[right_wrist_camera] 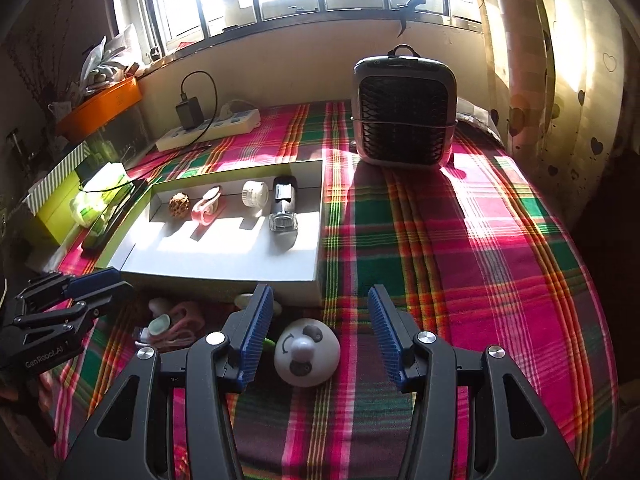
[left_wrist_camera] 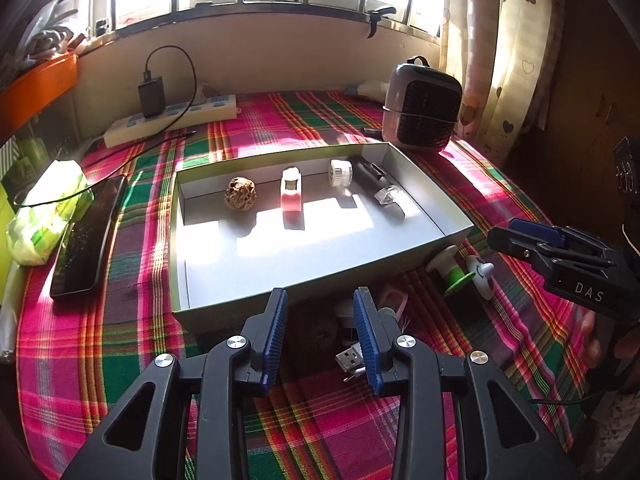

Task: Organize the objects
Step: 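Withdraw both tools from the box toward the items beside it, then grasp the white USB cable with the left tool while the right tool grasps the white round ball, then lift and carry the cable and white ball over the white box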

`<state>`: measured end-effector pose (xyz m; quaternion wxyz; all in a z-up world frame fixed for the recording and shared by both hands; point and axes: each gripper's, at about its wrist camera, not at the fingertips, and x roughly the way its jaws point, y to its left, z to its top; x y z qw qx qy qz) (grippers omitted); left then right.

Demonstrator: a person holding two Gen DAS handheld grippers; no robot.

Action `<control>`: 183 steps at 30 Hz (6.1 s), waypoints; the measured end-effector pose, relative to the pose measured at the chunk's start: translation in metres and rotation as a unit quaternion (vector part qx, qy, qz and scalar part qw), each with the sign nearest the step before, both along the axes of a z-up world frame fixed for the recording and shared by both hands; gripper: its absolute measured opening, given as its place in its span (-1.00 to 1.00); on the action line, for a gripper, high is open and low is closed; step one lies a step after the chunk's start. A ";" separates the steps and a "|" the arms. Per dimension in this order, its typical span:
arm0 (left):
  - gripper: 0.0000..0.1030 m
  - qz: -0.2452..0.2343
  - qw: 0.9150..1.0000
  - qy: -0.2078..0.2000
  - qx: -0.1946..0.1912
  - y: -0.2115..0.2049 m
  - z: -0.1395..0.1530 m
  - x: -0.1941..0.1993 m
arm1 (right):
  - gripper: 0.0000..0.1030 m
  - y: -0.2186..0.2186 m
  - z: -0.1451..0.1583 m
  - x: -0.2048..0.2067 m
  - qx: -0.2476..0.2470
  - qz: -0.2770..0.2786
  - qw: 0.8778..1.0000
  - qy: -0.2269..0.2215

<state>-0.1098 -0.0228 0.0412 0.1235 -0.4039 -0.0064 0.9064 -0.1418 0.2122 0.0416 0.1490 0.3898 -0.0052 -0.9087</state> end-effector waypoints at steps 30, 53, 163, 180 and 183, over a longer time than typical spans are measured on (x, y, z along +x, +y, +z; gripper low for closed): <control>-0.37 -0.063 0.997 -0.042 0.002 0.027 -0.027 0.022 | 0.10 -0.011 -0.038 0.002 0.040 0.041 0.998 -0.041; -0.37 -0.104 0.993 -0.049 0.020 0.053 -0.032 0.020 | 0.10 -0.010 -0.039 -0.007 0.065 0.035 0.997 -0.038; -0.72 -0.059 0.998 0.014 0.011 0.042 -0.003 0.015 | -0.20 -0.010 -0.006 0.006 0.041 0.031 0.999 0.001; -0.72 -0.006 0.999 0.030 0.013 0.006 0.009 -0.007 | -0.20 -0.046 0.012 -0.015 0.029 0.074 0.997 0.013; -0.72 0.004 0.999 0.029 0.015 0.000 0.009 -0.013 | -0.20 -0.055 0.014 -0.022 0.032 0.082 0.996 0.013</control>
